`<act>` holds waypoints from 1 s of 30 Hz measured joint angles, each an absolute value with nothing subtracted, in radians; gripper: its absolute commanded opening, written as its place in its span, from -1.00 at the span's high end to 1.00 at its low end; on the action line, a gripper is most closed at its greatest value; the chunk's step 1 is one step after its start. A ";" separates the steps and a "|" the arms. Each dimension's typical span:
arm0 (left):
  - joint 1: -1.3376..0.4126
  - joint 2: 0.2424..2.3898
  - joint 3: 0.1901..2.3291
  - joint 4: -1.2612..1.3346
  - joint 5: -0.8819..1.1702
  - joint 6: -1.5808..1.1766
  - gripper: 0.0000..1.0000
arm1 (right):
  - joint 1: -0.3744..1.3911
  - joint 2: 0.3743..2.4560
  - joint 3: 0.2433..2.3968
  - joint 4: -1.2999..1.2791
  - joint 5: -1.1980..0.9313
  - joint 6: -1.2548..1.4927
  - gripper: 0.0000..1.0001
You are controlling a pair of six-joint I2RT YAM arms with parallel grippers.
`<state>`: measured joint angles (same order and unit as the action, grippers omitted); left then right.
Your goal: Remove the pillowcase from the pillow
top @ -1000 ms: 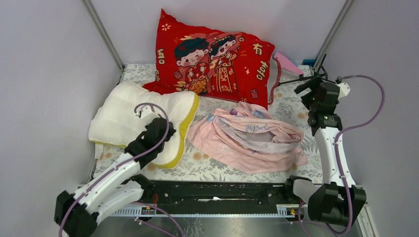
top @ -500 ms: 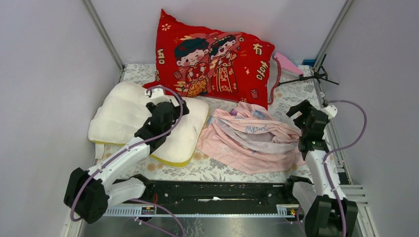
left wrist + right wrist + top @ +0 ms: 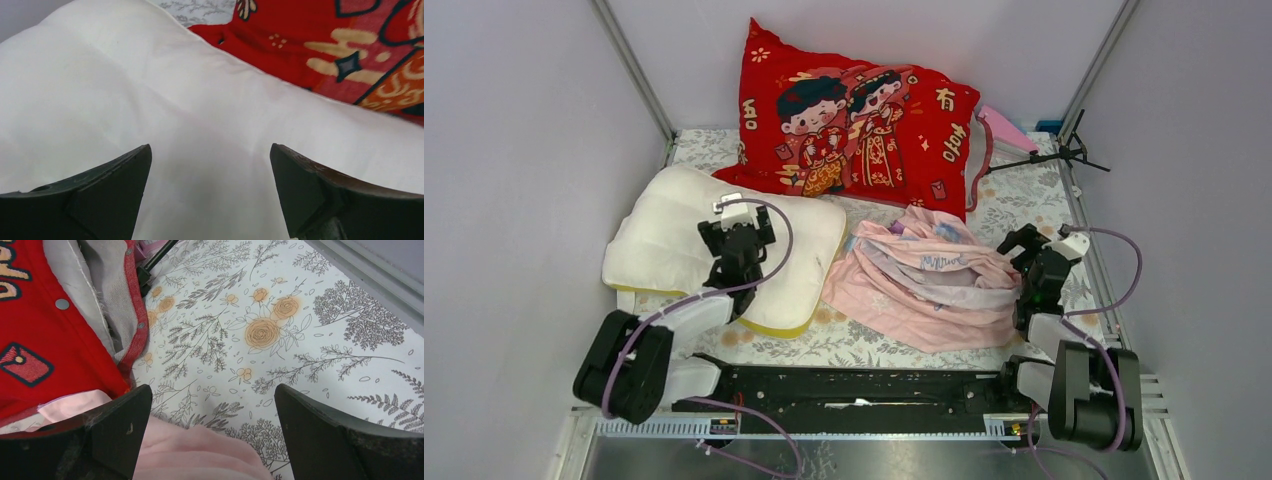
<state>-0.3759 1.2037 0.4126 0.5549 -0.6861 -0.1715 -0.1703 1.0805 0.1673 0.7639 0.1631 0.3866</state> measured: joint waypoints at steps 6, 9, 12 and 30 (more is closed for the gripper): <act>-0.330 1.361 0.329 0.768 -0.619 -0.047 -0.97 | -0.142 1.168 0.158 0.911 0.176 0.303 -0.99; -0.288 1.406 0.329 0.820 -0.573 -0.042 -0.96 | -0.093 1.210 0.161 0.961 0.201 0.249 -0.99; -0.259 1.410 0.328 0.857 -0.545 -0.042 -0.94 | -0.034 1.309 0.153 1.059 0.234 0.189 -0.99; -0.125 1.499 0.340 0.964 -0.344 -0.054 -0.89 | 0.059 1.544 0.209 1.215 0.232 0.041 -0.99</act>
